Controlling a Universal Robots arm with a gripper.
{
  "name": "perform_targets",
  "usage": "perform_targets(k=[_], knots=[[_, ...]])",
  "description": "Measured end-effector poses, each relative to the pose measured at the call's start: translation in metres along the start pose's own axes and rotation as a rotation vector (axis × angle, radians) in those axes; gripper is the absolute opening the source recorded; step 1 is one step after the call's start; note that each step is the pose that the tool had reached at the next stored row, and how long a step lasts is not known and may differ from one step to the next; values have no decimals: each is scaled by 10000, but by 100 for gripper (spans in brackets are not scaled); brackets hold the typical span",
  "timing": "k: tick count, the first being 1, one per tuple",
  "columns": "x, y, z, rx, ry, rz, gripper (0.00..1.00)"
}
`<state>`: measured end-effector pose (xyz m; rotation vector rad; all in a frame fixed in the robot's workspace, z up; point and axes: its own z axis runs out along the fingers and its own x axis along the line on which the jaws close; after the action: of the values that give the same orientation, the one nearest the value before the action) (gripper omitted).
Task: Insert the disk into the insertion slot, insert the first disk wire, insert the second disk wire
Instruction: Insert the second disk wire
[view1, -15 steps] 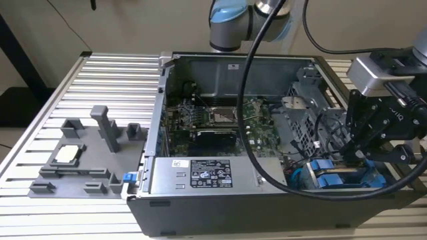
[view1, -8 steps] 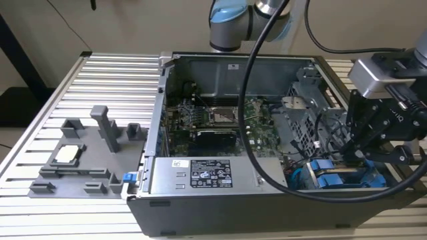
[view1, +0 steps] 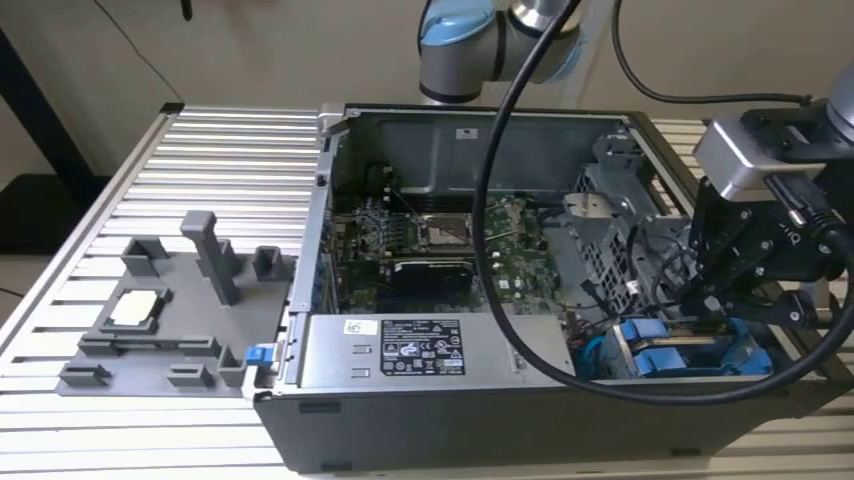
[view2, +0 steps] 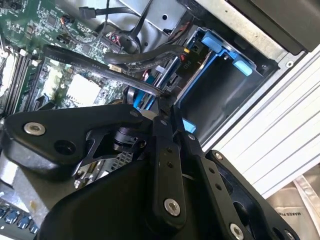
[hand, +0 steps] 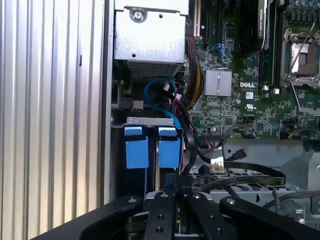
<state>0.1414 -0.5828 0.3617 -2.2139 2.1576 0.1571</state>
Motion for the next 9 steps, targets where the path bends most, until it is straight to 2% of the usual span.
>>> perform_targets(k=[3, 7, 9], knots=[[0, 0, 2, 12, -1, 4, 16], [3, 2, 26, 110, 0, 46, 16], [5, 2, 45, 127, -1, 65, 16]])
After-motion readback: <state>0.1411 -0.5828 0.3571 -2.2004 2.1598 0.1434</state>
